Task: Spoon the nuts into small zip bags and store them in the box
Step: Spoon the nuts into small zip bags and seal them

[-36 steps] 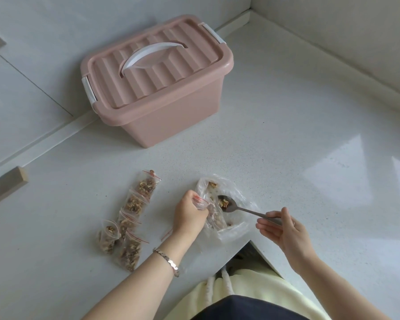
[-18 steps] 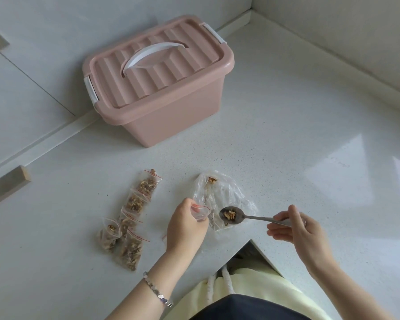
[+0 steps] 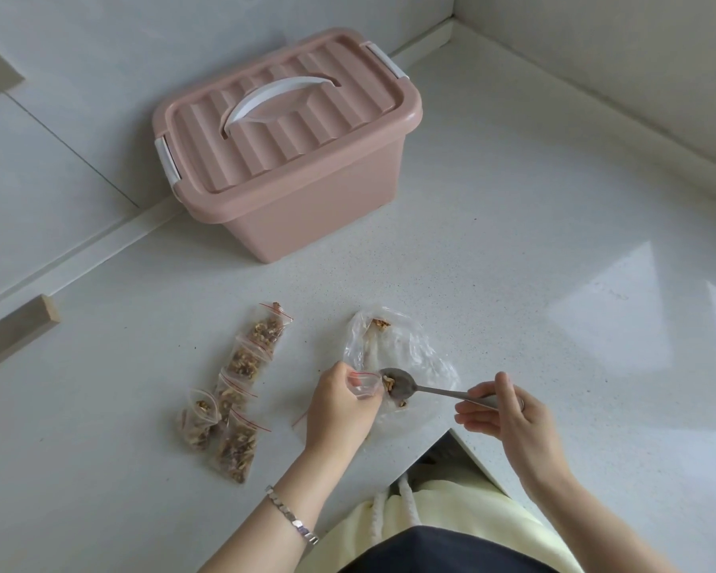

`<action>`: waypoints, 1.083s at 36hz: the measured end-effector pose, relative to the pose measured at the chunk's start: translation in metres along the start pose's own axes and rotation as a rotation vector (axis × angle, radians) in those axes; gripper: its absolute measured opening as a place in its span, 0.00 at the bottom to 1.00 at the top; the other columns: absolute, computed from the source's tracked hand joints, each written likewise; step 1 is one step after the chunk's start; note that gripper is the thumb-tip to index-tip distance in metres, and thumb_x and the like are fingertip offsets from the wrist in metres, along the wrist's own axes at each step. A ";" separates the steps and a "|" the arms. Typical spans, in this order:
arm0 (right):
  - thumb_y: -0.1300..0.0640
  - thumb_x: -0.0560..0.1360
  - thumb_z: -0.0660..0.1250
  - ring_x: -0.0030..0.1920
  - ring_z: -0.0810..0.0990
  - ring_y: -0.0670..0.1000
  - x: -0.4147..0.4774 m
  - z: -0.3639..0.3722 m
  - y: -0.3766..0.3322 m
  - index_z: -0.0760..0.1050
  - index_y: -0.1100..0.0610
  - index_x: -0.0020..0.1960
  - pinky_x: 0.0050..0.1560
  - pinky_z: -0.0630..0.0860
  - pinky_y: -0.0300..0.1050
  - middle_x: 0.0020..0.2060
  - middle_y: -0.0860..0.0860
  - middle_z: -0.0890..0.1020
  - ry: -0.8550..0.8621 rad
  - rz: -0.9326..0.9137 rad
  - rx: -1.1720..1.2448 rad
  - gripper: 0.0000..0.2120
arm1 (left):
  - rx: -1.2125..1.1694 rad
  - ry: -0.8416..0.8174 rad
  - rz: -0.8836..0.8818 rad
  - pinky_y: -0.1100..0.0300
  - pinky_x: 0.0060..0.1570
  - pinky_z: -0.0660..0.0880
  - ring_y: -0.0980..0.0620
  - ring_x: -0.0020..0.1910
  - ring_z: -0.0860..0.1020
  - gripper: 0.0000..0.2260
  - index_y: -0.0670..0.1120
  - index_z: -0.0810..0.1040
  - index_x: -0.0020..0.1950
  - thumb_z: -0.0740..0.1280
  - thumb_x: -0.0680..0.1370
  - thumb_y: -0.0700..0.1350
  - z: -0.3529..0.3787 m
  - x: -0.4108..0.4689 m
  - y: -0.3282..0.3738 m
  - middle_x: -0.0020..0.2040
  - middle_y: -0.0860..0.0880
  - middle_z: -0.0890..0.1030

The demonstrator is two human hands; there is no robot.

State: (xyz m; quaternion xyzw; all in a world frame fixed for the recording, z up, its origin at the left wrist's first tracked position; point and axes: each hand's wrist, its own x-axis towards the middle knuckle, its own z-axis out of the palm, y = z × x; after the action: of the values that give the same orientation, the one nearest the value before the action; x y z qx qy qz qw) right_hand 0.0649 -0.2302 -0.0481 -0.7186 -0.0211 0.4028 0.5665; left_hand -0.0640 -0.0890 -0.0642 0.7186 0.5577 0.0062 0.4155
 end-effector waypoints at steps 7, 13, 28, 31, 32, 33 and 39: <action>0.53 0.80 0.53 0.35 0.83 0.58 -0.006 0.008 -0.001 0.77 0.66 0.41 0.35 0.81 0.41 0.33 0.61 0.83 -0.048 0.019 0.024 0.21 | 0.001 0.026 -0.042 0.67 0.26 0.63 0.53 0.36 0.77 0.10 0.49 0.70 0.40 0.72 0.70 0.48 0.006 0.001 0.000 0.40 0.49 0.79; 0.53 0.80 0.53 0.34 0.83 0.57 -0.004 0.005 0.006 0.76 0.66 0.41 0.35 0.81 0.41 0.33 0.62 0.83 -0.008 0.085 0.068 0.21 | -0.041 0.054 -0.072 0.67 0.27 0.66 0.50 0.36 0.77 0.08 0.47 0.71 0.40 0.70 0.71 0.42 0.003 0.007 -0.008 0.37 0.50 0.78; 0.53 0.79 0.55 0.34 0.83 0.48 -0.006 0.014 0.006 0.77 0.58 0.41 0.38 0.79 0.39 0.31 0.53 0.83 0.023 -0.096 -0.203 0.17 | -0.207 0.108 -0.138 0.65 0.29 0.69 0.52 0.35 0.76 0.05 0.43 0.74 0.43 0.68 0.70 0.38 -0.004 0.013 -0.013 0.37 0.50 0.78; 0.53 0.79 0.55 0.34 0.81 0.44 -0.006 0.020 0.003 0.77 0.54 0.39 0.40 0.78 0.38 0.32 0.51 0.83 -0.008 -0.141 -0.301 0.16 | -0.267 0.071 -0.169 0.63 0.33 0.70 0.55 0.35 0.75 0.06 0.46 0.73 0.41 0.69 0.70 0.38 -0.003 0.014 -0.011 0.38 0.51 0.78; 0.52 0.79 0.55 0.34 0.81 0.43 -0.007 0.022 0.002 0.77 0.52 0.39 0.40 0.78 0.36 0.33 0.50 0.83 -0.021 -0.165 -0.333 0.16 | -0.288 0.059 -0.178 0.62 0.33 0.70 0.56 0.35 0.74 0.08 0.47 0.71 0.39 0.69 0.70 0.38 -0.002 0.015 -0.011 0.37 0.52 0.77; 0.52 0.79 0.55 0.35 0.81 0.42 -0.008 0.024 0.001 0.76 0.51 0.38 0.41 0.77 0.35 0.33 0.49 0.83 -0.033 -0.191 -0.363 0.15 | -0.311 0.051 -0.187 0.62 0.34 0.69 0.57 0.35 0.74 0.09 0.48 0.70 0.38 0.69 0.71 0.38 -0.002 0.016 -0.010 0.37 0.53 0.76; 0.52 0.79 0.55 0.37 0.80 0.41 -0.009 0.025 -0.001 0.75 0.47 0.38 0.43 0.77 0.36 0.33 0.48 0.82 -0.053 -0.245 -0.436 0.15 | -0.566 0.085 -0.271 0.65 0.34 0.68 0.56 0.36 0.73 0.05 0.43 0.74 0.44 0.66 0.72 0.34 -0.003 0.019 -0.015 0.41 0.49 0.76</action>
State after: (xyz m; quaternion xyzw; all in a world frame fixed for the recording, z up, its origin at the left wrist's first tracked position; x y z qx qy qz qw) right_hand 0.0438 -0.2145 -0.0433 -0.8052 -0.2094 0.3354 0.4419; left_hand -0.0707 -0.0711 -0.0800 0.4929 0.6413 0.1358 0.5721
